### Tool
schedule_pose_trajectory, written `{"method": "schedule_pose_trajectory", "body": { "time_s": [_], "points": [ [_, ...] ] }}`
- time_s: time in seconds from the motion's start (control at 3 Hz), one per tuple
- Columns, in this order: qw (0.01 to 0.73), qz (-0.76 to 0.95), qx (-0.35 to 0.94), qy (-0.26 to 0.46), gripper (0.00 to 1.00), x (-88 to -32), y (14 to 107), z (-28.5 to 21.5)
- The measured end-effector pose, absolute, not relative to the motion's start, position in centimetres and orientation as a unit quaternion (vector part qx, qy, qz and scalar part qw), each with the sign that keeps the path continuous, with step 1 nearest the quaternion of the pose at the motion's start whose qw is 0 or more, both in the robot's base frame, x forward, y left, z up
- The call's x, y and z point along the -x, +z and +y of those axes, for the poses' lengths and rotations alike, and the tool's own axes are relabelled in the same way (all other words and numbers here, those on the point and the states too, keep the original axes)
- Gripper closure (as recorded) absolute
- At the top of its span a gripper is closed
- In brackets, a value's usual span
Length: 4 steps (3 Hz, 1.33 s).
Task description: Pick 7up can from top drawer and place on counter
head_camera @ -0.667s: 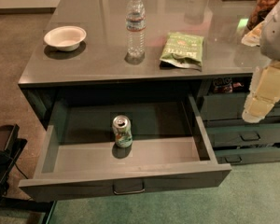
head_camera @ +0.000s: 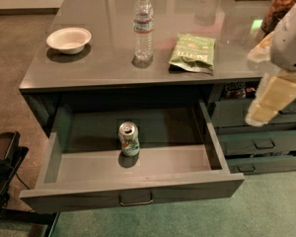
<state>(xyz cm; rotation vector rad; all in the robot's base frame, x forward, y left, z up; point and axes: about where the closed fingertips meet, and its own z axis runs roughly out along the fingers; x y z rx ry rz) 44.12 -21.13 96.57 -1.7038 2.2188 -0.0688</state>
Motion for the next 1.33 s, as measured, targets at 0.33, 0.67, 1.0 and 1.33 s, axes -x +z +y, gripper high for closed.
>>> {"method": "schedule_pose_trajectory", "body": {
  "time_s": [0.33,0.67,1.0,1.33],
  "points": [
    [0.194,0.785,0.588,0.011,0.42,-44.9,93.1,-19.0],
    [0.221,0.786,0.576,0.046,0.65,-46.5,88.7,-15.8],
    [0.240,0.785,0.566,0.079,0.89,-47.9,84.0,-12.8],
    [0.251,0.784,0.563,0.075,1.00,-48.5,84.0,-12.6]
  ]
}}
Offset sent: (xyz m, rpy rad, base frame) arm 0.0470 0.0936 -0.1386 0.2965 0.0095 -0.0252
